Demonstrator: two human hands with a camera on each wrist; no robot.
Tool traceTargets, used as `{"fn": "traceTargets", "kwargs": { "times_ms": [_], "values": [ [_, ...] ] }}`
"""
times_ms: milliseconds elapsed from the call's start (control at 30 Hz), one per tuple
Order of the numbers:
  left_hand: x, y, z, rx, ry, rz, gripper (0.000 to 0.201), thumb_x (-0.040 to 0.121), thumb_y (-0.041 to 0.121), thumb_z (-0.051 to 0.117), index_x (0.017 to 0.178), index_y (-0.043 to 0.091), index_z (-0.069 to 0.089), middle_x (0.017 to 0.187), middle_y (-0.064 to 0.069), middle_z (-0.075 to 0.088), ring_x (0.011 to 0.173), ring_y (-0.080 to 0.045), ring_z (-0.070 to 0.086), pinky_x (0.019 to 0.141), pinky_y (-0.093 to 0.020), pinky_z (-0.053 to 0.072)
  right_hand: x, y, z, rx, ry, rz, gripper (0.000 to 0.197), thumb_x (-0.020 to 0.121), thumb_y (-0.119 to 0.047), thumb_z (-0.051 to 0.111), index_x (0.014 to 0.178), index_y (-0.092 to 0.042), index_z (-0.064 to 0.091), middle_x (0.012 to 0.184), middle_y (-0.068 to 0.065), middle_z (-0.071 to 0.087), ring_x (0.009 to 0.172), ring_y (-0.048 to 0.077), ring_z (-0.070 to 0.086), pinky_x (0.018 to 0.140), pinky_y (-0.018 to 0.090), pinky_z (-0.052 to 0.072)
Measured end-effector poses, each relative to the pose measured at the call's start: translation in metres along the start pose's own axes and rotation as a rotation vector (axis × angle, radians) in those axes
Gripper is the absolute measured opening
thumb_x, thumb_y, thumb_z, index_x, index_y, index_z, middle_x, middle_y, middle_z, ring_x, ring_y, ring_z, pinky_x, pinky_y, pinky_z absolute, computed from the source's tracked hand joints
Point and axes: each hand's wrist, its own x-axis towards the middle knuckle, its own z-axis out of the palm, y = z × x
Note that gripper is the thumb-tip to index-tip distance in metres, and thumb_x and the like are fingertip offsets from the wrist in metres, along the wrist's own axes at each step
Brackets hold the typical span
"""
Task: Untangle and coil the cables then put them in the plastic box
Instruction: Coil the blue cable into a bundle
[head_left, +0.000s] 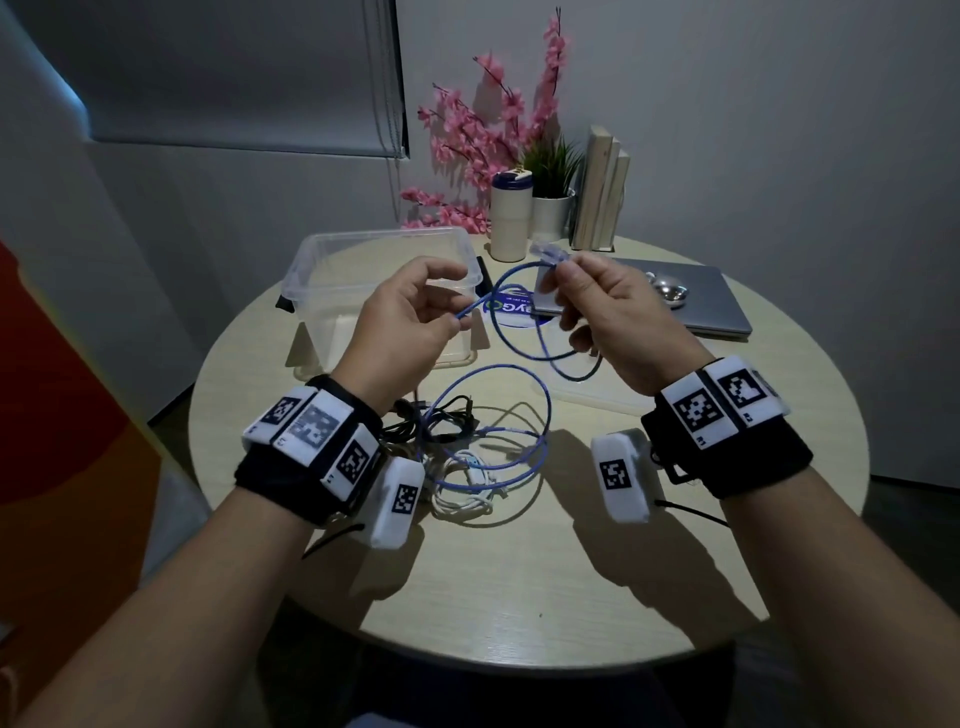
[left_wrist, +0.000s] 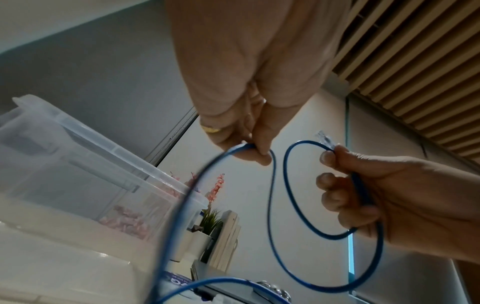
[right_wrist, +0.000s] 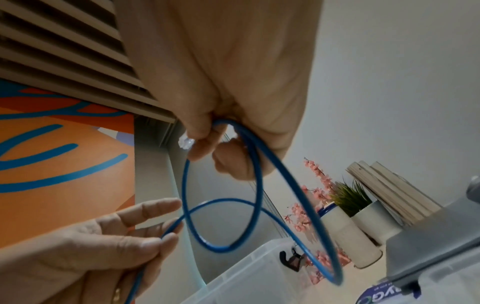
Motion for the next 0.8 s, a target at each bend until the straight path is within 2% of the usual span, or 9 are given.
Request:
{"fn": "traceTargets", "kwargs": {
  "times_ms": [100, 267, 333, 400, 500, 567, 667, 733, 800],
  "values": [
    [-0.001, 0.004, 0.0, 0.006, -0.018, 0.006, 0.04, 0.086, -0.014, 0.053, 0.102, 0.022, 0.058, 0.089, -0.006, 0.064, 0.082, -0.013, 0.066, 0.073, -0.017, 0.049, 0.002, -0.002, 0.0, -0.071, 0.03, -0.023, 0.025, 0.1, -0.026, 0.043, 0.089, -0.019, 0.064, 0.081, -0.005, 0.054, 0.07, 0.011, 0.047, 0.056, 0.026, 0.04],
    [-0.003, 0.008, 0.003, -0.038, -0.013, 0.019, 0.024, 0.088, -0.006, 0.057, 0.104, 0.012, 0.062, 0.076, -0.003, 0.06, 0.071, -0.016, 0.059, 0.067, -0.023, 0.052, 0.001, -0.004, 0.002, 0.115, -0.015, -0.036, 0.027, 0.102, -0.021, 0.037, 0.086, -0.012, 0.057, 0.058, 0.004, 0.042, 0.046, 0.012, 0.037, 0.044, 0.021, 0.033],
    [-0.004, 0.01, 0.004, 0.023, -0.056, 0.015, 0.019, 0.09, -0.004, 0.053, 0.101, 0.006, 0.065, 0.072, -0.007, 0.059, 0.064, -0.014, 0.057, 0.065, -0.023, 0.053, 0.002, -0.002, 0.002, 0.218, 0.029, -0.025, 0.027, 0.103, -0.023, 0.036, 0.085, -0.012, 0.052, 0.05, -0.002, 0.034, 0.04, 0.009, 0.029, 0.041, 0.021, 0.028],
    [-0.005, 0.009, 0.006, 0.05, -0.115, -0.028, 0.026, 0.09, -0.009, 0.045, 0.096, 0.002, 0.068, 0.073, -0.009, 0.062, 0.061, -0.008, 0.059, 0.067, -0.018, 0.054, 0.004, -0.002, 0.001, 0.277, 0.072, -0.003, 0.027, 0.103, -0.026, 0.034, 0.085, -0.014, 0.05, 0.045, -0.009, 0.028, 0.038, 0.006, 0.023, 0.041, 0.02, 0.022],
    [-0.006, 0.005, 0.008, 0.089, -0.183, -0.038, 0.036, 0.088, -0.012, 0.045, 0.094, 0.014, 0.069, 0.082, -0.003, 0.065, 0.071, -0.002, 0.064, 0.074, -0.017, 0.053, 0.005, -0.003, 0.0, 0.34, 0.094, 0.021, 0.027, 0.103, -0.027, 0.033, 0.085, -0.015, 0.049, 0.046, -0.008, 0.026, 0.038, 0.006, 0.02, 0.04, 0.018, 0.02],
    [-0.005, 0.003, 0.007, 0.217, -0.161, 0.026, 0.03, 0.086, -0.003, 0.057, 0.099, 0.022, 0.068, 0.09, 0.003, 0.062, 0.078, -0.003, 0.062, 0.077, -0.017, 0.05, 0.005, -0.003, 0.0, 0.4, 0.094, 0.026, 0.027, 0.103, -0.028, 0.034, 0.084, -0.015, 0.048, 0.047, -0.007, 0.026, 0.038, 0.006, 0.02, 0.04, 0.017, 0.02],
    [-0.004, 0.001, 0.004, 0.434, -0.122, 0.097, 0.035, 0.087, 0.011, 0.063, 0.114, 0.031, 0.058, 0.108, 0.005, 0.049, 0.085, 0.0, 0.055, 0.072, -0.006, 0.041, 0.004, -0.004, -0.001, 0.519, 0.078, 0.044, 0.027, 0.103, -0.029, 0.032, 0.085, -0.015, 0.046, 0.046, -0.007, 0.026, 0.037, 0.006, 0.02, 0.04, 0.016, 0.018],
    [-0.002, -0.002, 0.003, 0.528, -0.121, 0.111, 0.034, 0.091, 0.019, 0.06, 0.122, 0.032, 0.057, 0.113, 0.005, 0.046, 0.087, -0.004, 0.052, 0.071, -0.002, 0.036, 0.004, -0.005, -0.003, 0.563, 0.077, 0.054, 0.027, 0.103, -0.029, 0.032, 0.085, -0.015, 0.045, 0.044, -0.007, 0.027, 0.037, 0.006, 0.02, 0.04, 0.016, 0.019],
    [0.0, -0.005, 0.002, 0.585, -0.111, 0.097, 0.026, 0.094, 0.024, 0.056, 0.119, 0.027, 0.063, 0.109, 0.004, 0.053, 0.088, -0.009, 0.053, 0.069, -0.001, 0.033, 0.004, -0.005, -0.005, 0.553, 0.084, 0.054, 0.027, 0.104, -0.028, 0.031, 0.084, -0.015, 0.045, 0.044, -0.008, 0.027, 0.037, 0.006, 0.02, 0.04, 0.016, 0.019]
  ]
}}
